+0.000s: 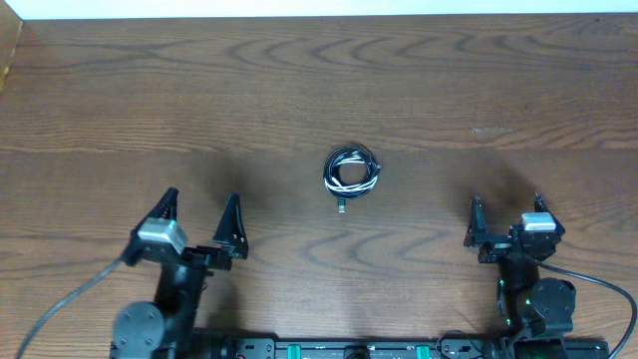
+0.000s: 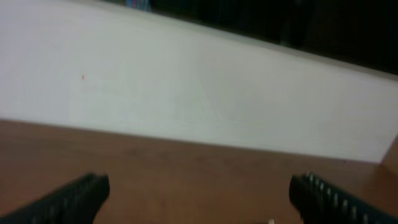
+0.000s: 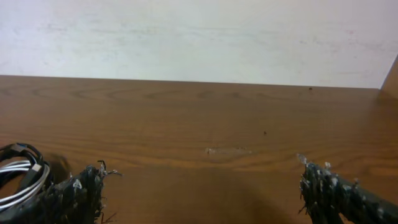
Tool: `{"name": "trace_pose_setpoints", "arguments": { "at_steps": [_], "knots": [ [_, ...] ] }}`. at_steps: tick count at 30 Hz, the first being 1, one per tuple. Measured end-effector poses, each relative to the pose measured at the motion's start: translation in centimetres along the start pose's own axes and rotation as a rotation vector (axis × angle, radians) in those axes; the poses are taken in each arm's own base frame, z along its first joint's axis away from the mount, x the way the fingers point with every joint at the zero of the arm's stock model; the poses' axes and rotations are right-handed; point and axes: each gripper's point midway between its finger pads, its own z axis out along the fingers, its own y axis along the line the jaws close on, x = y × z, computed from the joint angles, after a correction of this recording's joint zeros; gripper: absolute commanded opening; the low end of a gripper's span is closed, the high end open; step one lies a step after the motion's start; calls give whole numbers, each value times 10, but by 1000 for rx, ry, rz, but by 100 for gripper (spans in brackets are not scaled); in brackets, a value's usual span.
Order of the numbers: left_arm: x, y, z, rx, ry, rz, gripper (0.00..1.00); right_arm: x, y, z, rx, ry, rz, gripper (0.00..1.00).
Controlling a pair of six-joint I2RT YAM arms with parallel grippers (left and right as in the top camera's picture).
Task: Untangle cables
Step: 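Move the left gripper forward over the black and white cable coil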
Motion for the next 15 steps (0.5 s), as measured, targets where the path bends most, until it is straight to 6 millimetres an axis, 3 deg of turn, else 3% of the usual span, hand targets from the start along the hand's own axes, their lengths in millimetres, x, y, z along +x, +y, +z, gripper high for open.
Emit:
{"name": "trace_pose_setpoints", "arguments": {
  "at_steps": [4, 8, 15],
  "knots": [
    [2, -9, 4, -6, 267, -27, 98, 0, 0, 0, 2, 0, 0, 99],
    [7, -24, 22, 39, 544, -73, 98, 0, 0, 0, 3, 0, 0, 99],
    [21, -76, 54, 351, 823, -269, 98, 0, 0, 0, 3, 0, 0, 99]
  ]
}}
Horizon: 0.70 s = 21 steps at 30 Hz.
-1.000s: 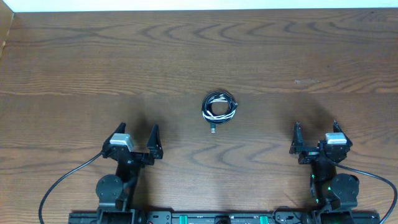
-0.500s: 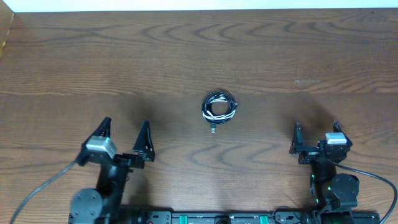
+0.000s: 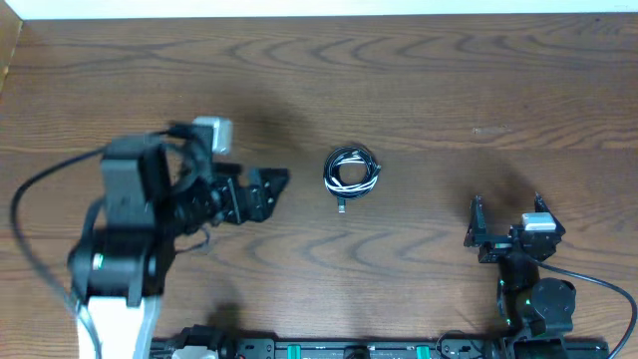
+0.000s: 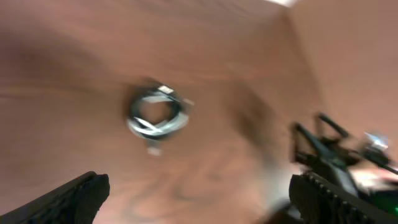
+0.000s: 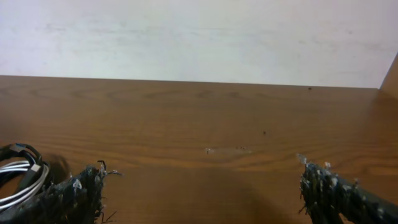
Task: Untangle cables
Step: 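Move the left gripper forward over the black and white cable coil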
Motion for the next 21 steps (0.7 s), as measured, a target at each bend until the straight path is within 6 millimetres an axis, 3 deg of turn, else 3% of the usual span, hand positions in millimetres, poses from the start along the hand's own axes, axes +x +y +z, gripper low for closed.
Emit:
{"name": "trace_pose_setpoints", "arguments": {
  "at_steps": [4, 12, 21],
  "knots": [
    [17, 9, 20, 41, 136, -134, 98, 0, 0, 0, 0, 0, 0, 99],
    [74, 42, 57, -215, 426, -341, 98, 0, 0, 0, 0, 0, 0, 99],
    [85, 68, 120, -353, 487, -431, 98, 0, 0, 0, 0, 0, 0, 99]
  ]
}}
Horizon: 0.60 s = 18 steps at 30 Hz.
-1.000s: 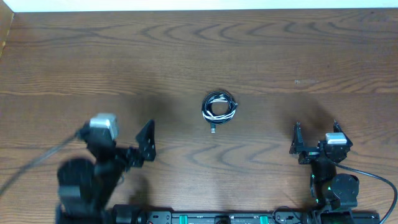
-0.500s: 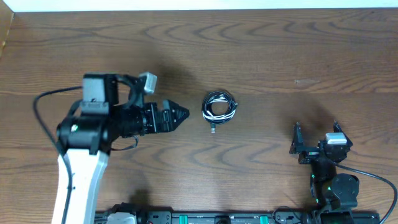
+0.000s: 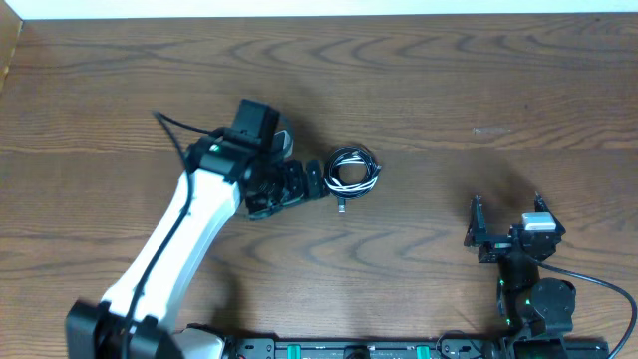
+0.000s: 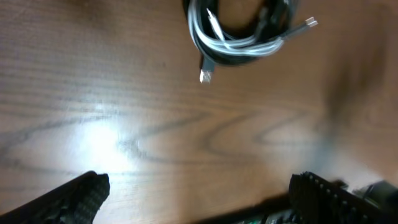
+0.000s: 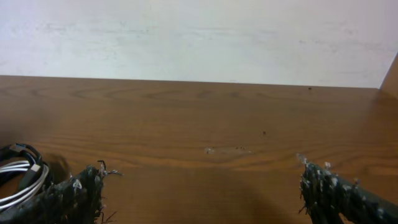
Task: Untangle cables
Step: 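Move the left gripper forward over the black and white cable coil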
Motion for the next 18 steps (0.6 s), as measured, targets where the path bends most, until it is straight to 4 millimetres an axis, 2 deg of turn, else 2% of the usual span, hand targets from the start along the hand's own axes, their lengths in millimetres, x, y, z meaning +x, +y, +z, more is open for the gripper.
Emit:
{"name": "trace_pose_setpoints", "arguments": {
  "at_steps": [6, 8, 13, 16, 18],
  "knots": [
    [-21, 9, 38, -33, 26, -113, 99, 0, 0, 0, 0, 0, 0, 99],
    [-24, 13, 49, -46, 38, -161, 87, 0, 0, 0, 0, 0, 0, 99],
    [-28, 16, 74, -64, 65, -215, 84, 0, 0, 0, 0, 0, 0, 99],
    [-28, 11, 91, -66, 74, -224, 74, 0, 0, 0, 0, 0, 0, 99],
    [-29, 7, 99, -59, 74, -230, 72, 0, 0, 0, 0, 0, 0, 99]
  ]
}}
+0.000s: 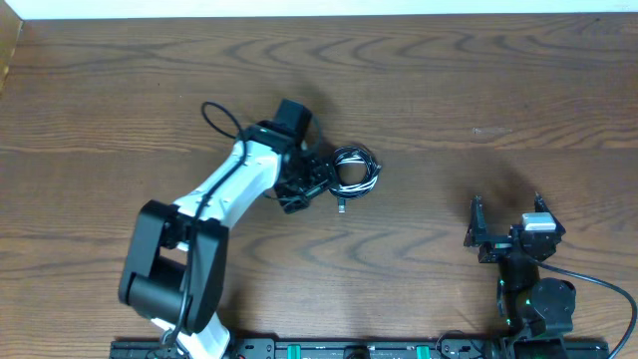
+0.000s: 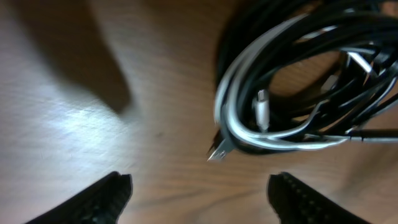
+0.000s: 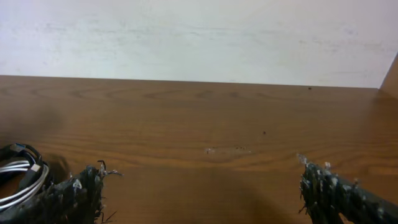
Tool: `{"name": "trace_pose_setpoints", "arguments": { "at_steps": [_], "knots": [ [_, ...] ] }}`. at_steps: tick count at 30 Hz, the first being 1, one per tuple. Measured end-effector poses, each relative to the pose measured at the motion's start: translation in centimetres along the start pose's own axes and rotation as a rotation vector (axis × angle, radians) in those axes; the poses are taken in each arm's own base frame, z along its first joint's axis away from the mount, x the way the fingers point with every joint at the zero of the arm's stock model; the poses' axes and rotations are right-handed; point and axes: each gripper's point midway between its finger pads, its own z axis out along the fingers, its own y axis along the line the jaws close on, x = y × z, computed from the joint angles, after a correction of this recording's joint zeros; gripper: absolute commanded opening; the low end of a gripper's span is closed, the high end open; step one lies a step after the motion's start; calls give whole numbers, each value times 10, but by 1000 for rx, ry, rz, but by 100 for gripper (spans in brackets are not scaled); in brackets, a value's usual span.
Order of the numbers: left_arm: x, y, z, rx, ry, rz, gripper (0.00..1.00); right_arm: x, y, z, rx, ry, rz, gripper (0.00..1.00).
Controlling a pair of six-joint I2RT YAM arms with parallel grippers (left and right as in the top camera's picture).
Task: Untangle cables
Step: 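Move the left gripper forward over the black and white cable coil, then lower the left gripper and grasp the cable coil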
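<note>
A small coil of black and white cables [image 1: 353, 171] lies mid-table, with a loose plug end sticking out toward the near side. In the left wrist view the coil [image 2: 298, 93] fills the upper right, a metal plug tip at its lower left. My left gripper [image 1: 310, 184] hangs open just left of the coil, its fingertips [image 2: 109, 190] dark at the frame's bottom corners, nothing between them. My right gripper [image 1: 506, 221] rests open near the front right edge. In the right wrist view the coil [image 3: 22, 174] peeks in at far left.
The brown wooden table [image 1: 498, 90] stretches all round. A pale wall [image 3: 199, 37] stands beyond the far edge. The left arm's black cable [image 1: 224, 118] loops behind its wrist.
My left gripper has come closer to the coil, now right beside its left edge and lower over it, so the coil looks far larger in the wrist view. The right arm has not moved.
Both arms sat parked at the near edge, grippers open. Then the left arm was lifted out over the left of the table, then open beside the coil, and now close against its left side. The coil and the right arm stayed put.
</note>
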Motion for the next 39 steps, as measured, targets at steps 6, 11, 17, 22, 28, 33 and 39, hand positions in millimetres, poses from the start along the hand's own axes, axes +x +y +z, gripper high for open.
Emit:
{"name": "trace_pose_setpoints", "arguments": {
  "at_steps": [6, 11, 17, 22, 28, 33, 39],
  "knots": [
    [-4, -21, 14, 48, -29, -19, 59, 0, 0, 0, 0, 0, 0, 99],
    [-6, -19, 16, 28, -52, -116, 54, 0, 0, 0, 0, 0, 0, 99],
    [-12, -14, 16, -1, -96, -204, 45, 0, 0, 0, 0, 0, 0, 99],
    [-10, -15, 18, -16, -116, -255, 45, 0, 0, 0, 0, 0, 0, 99],
    [-6, -19, 23, -42, -168, -246, 45, 0, 0, 0, 0, 0, 0, 99],
    [-7, -25, 24, -32, -186, -234, 44, 0, 0, 0, 0, 0, 0, 99],
    [-13, -25, 23, -33, -219, -234, 43, 0, 0, 0, 0, 0, 0, 99]
  ]
}}
